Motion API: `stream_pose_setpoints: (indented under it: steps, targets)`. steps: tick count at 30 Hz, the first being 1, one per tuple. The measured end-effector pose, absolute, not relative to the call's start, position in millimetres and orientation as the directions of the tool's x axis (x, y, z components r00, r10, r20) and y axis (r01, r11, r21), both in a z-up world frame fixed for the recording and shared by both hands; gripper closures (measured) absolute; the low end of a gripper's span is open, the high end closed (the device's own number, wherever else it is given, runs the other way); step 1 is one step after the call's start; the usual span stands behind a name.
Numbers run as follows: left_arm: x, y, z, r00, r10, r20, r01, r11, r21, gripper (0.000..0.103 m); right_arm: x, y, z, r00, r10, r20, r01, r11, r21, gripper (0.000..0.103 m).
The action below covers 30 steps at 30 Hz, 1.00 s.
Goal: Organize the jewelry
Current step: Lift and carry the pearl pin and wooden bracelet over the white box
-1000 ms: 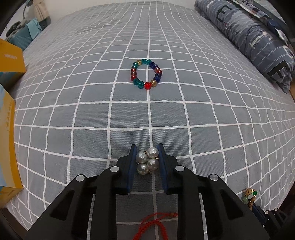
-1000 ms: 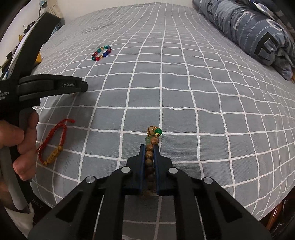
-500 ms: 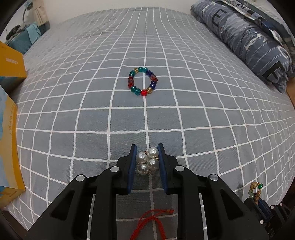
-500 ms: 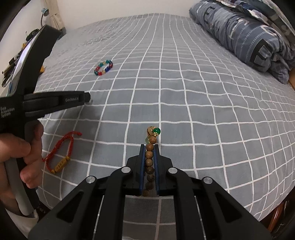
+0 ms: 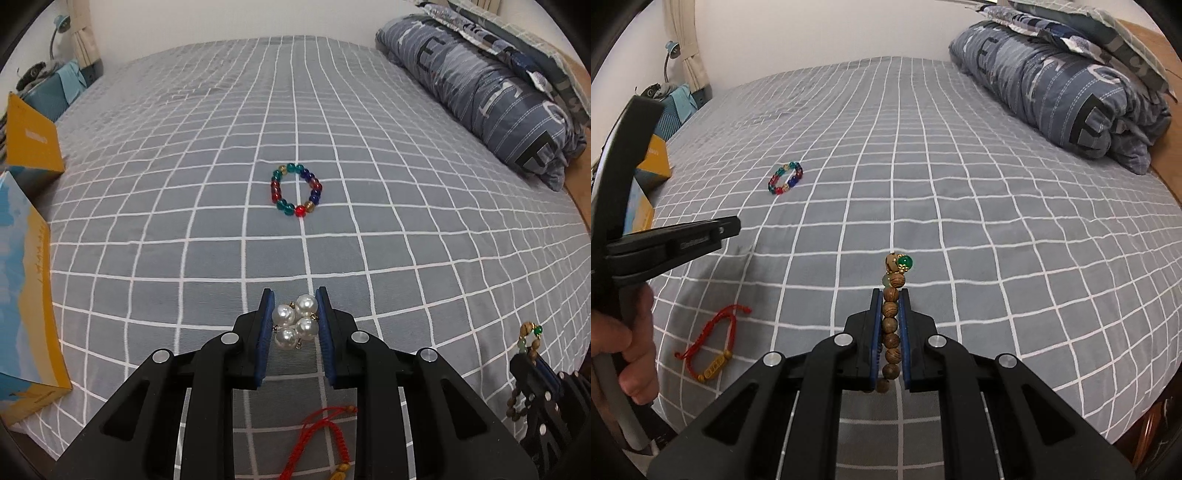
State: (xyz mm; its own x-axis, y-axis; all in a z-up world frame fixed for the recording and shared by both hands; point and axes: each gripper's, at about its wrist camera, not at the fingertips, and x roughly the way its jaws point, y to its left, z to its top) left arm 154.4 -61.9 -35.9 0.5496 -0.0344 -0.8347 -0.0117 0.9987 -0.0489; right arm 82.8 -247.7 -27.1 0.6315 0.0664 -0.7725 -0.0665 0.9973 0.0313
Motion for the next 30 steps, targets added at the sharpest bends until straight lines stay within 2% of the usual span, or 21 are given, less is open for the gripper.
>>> stream_pose_setpoints:
  steps: [19, 30]
  targets:
    - [121.7, -15.7, 9.4, 0.685, -0.046, -0.727, -0.039, 0.994, -0.099, 0.081, 88.7, -233.4, -3.9, 0.728, 0.014, -0.686, -0.027, 1.000, -0.008, 0.095]
    - [95.6, 22.9, 32.6, 0.748, -0.005, -0.664, -0.080, 0.992, -0.098, 0.081, 94.5, -202.0, 10.0, 0.762, 0.041, -0.647, -0.053, 0.999, 0.000, 0.095]
